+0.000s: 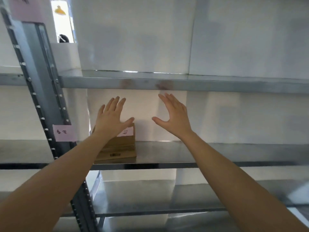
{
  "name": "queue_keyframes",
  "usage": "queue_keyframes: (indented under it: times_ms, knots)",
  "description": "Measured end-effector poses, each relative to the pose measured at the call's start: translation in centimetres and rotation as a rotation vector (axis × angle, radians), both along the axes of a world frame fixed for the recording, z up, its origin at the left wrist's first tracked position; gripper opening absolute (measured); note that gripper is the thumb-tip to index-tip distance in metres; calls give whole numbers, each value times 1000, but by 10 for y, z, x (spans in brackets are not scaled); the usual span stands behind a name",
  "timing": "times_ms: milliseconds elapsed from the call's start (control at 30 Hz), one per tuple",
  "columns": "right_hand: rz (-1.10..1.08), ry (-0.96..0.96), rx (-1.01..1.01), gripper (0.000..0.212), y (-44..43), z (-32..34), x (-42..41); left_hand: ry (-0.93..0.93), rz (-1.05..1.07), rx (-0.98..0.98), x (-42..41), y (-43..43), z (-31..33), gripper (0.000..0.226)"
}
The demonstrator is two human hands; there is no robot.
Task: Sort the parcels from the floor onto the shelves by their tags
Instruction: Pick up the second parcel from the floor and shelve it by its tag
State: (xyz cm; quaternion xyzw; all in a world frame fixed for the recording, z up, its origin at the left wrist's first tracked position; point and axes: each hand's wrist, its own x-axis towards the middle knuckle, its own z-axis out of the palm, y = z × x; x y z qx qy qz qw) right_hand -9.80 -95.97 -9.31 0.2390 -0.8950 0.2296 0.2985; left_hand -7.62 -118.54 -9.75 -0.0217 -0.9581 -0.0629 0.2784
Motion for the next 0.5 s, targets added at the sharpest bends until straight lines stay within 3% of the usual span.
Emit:
queue_keyframes:
  times_ms: [233,500]
  knots:
    - [-134,74,-63,82,121,25,29,16,-135,-4,2,110,23,76]
    - [-464,82,-64,81,321,28,89,-14,-383,14,-10,305,27,77]
